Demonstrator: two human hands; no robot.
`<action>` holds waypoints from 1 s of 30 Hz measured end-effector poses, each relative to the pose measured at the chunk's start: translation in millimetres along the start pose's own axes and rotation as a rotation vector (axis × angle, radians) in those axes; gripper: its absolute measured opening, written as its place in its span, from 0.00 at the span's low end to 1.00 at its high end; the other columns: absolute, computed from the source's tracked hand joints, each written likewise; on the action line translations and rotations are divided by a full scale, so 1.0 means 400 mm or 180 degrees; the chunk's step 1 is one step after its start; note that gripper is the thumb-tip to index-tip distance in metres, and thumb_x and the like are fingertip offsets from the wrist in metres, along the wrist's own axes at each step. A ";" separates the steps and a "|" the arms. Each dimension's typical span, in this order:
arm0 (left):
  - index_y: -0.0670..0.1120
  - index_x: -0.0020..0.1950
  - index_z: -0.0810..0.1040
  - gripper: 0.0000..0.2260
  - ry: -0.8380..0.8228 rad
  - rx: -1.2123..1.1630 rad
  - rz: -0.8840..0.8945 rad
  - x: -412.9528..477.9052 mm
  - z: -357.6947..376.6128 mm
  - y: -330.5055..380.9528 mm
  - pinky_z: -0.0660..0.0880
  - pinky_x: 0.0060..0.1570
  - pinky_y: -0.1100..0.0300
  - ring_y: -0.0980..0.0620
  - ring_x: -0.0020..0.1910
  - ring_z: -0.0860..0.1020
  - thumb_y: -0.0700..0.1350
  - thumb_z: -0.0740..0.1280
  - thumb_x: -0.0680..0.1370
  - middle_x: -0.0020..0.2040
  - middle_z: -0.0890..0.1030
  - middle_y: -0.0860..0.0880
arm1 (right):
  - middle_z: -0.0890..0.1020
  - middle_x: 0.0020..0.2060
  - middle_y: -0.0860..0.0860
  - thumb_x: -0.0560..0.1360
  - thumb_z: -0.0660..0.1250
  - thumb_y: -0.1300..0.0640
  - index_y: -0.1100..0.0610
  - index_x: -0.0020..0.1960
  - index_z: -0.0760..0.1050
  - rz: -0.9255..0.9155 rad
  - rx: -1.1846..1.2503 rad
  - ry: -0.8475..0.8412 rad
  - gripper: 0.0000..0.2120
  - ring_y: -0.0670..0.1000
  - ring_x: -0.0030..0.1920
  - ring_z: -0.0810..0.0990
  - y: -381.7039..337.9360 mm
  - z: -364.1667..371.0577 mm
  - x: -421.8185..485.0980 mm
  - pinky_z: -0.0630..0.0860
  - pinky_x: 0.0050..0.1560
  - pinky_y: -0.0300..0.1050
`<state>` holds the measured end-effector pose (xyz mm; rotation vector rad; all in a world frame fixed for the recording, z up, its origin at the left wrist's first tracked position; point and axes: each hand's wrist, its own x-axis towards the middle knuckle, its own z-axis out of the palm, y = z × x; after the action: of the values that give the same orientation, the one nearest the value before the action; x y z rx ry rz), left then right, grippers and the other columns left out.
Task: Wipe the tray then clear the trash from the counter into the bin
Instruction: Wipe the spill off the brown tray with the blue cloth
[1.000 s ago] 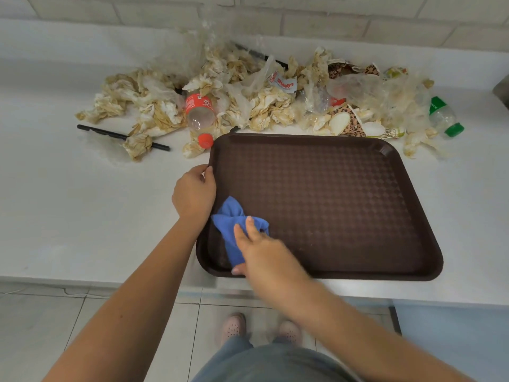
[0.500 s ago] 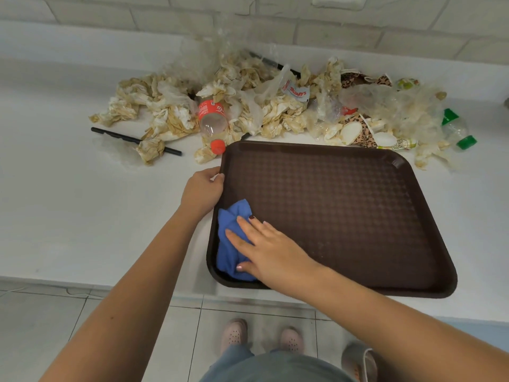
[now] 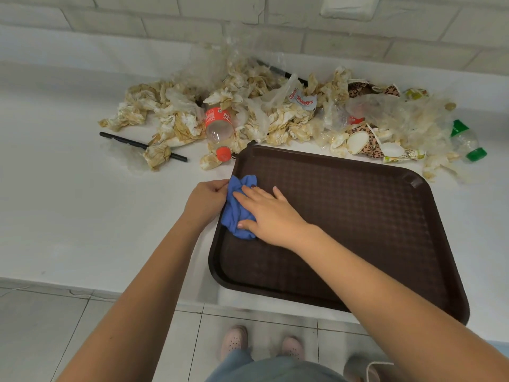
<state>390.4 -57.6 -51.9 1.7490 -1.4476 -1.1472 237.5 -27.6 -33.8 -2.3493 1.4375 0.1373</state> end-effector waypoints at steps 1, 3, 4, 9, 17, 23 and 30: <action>0.45 0.61 0.79 0.13 0.0050 0.0095 0.0026 -0.002 0.003 -0.003 0.74 0.56 0.55 0.49 0.52 0.79 0.42 0.60 0.80 0.54 0.82 0.43 | 0.49 0.77 0.48 0.80 0.56 0.45 0.50 0.77 0.47 0.0005 -0.0004 -0.0019 0.31 0.49 0.76 0.47 0.008 -0.009 0.010 0.43 0.74 0.59; 0.47 0.61 0.79 0.14 0.0241 0.0464 0.0050 -0.010 0.018 -0.012 0.74 0.55 0.54 0.45 0.53 0.79 0.44 0.58 0.81 0.54 0.82 0.43 | 0.50 0.77 0.48 0.80 0.56 0.46 0.50 0.77 0.47 0.0048 0.0016 -0.0033 0.30 0.49 0.76 0.47 0.019 -0.027 0.029 0.43 0.74 0.59; 0.48 0.62 0.78 0.14 0.0354 0.0716 0.0068 -0.019 0.028 -0.016 0.73 0.52 0.55 0.45 0.53 0.79 0.46 0.56 0.82 0.54 0.82 0.44 | 0.50 0.77 0.48 0.80 0.57 0.46 0.50 0.77 0.48 0.0068 0.0022 -0.0037 0.31 0.49 0.76 0.48 0.024 -0.035 0.037 0.44 0.74 0.58; 0.50 0.63 0.76 0.17 0.0773 0.1318 0.0281 -0.056 0.059 -0.019 0.67 0.43 0.59 0.44 0.51 0.78 0.53 0.52 0.83 0.53 0.82 0.45 | 0.54 0.76 0.48 0.79 0.58 0.46 0.51 0.77 0.51 0.0325 0.0117 0.0114 0.30 0.51 0.75 0.53 0.057 -0.047 0.068 0.48 0.74 0.59; 0.52 0.65 0.75 0.16 0.0921 0.1497 0.0405 -0.057 0.065 -0.016 0.69 0.39 0.60 0.45 0.48 0.79 0.53 0.56 0.81 0.47 0.83 0.47 | 0.67 0.69 0.50 0.79 0.56 0.46 0.53 0.72 0.62 0.1199 -0.0119 0.0397 0.23 0.53 0.70 0.64 0.172 -0.068 0.066 0.52 0.72 0.61; 0.52 0.64 0.76 0.15 0.0996 0.1451 0.0472 -0.062 0.067 -0.011 0.68 0.37 0.60 0.47 0.44 0.79 0.51 0.56 0.81 0.43 0.82 0.48 | 0.68 0.68 0.48 0.80 0.55 0.49 0.50 0.70 0.63 0.1700 -0.0161 0.0391 0.19 0.53 0.69 0.64 0.313 -0.077 -0.047 0.52 0.71 0.65; 0.51 0.63 0.77 0.15 0.1027 0.1473 0.0424 -0.059 0.070 -0.017 0.69 0.36 0.59 0.47 0.39 0.77 0.51 0.57 0.81 0.34 0.78 0.50 | 0.70 0.68 0.52 0.80 0.54 0.50 0.51 0.69 0.66 0.2284 -0.0029 0.0508 0.18 0.55 0.69 0.64 0.451 -0.089 -0.219 0.54 0.70 0.60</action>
<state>367.8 -30.8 -64.5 1.9898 -1.6789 -0.4502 34.6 -40.3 -25.3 -1.7724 2.2991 0.1452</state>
